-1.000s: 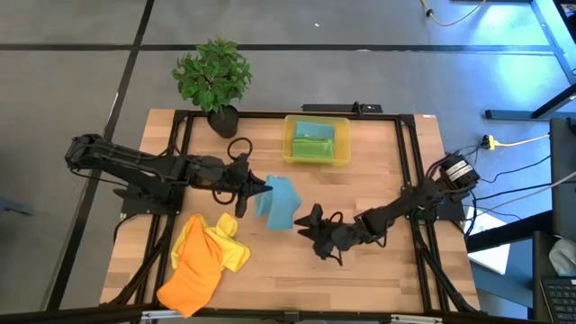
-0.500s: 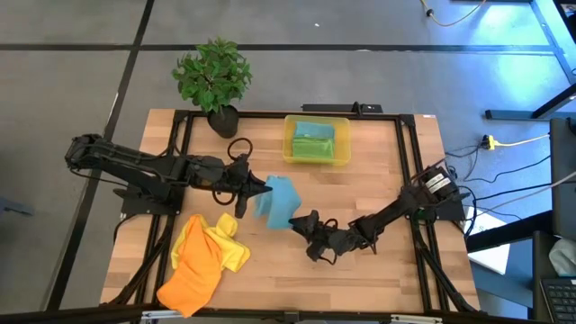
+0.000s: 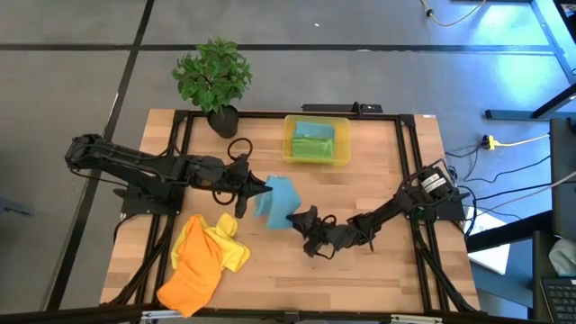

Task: Fold microfiber towels
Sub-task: Fold the blue microfiber towel

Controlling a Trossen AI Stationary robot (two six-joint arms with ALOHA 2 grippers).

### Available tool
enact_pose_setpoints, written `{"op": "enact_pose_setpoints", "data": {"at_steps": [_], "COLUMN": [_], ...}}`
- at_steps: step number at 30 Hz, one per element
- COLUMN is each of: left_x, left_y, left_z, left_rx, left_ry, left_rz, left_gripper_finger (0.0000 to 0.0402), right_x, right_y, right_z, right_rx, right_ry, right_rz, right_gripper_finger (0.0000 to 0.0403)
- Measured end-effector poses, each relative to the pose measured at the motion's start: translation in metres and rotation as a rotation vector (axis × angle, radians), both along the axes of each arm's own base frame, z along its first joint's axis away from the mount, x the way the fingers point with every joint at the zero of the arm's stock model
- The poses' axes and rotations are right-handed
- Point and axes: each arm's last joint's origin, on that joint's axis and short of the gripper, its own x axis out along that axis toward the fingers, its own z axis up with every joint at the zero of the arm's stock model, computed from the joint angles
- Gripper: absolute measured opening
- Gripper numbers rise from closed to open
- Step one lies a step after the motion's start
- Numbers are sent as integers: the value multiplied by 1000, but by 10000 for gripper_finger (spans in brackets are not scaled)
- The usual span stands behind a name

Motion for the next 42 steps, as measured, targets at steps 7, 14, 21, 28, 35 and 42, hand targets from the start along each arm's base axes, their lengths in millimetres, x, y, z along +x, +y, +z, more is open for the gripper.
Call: {"op": "enact_pose_setpoints", "data": {"at_steps": [7, 14, 21, 28, 35, 42], "left_x": [0, 0, 0, -4, -9, -12], "left_y": [0, 0, 0, 1, 0, -9], "left_z": [0, 0, -1, -12, -21, -23], "left_rx": [0, -3, -2, 13, 14, 81], "left_ry": [0, 1, 13, 127, 237, 256], "left_rz": [0, 1, 1, 1, 10, 24], "left_gripper_finger": [0, 0, 0, 0, 17, 87], "right_x": [8, 13, 11, -6, -22, -36], "right_y": [4, 8, 30, 38, 35, 26], "right_z": [9, 17, 40, 81, 118, 150], "right_rx": [43, 56, 136, 170, 202, 213], "right_ry": [-39, -63, -153, -250, -296, -334], "right_rz": [51, 50, 50, -33, -35, -58], "right_gripper_finger": [94, 17, 5, 2, 2, 1]}}
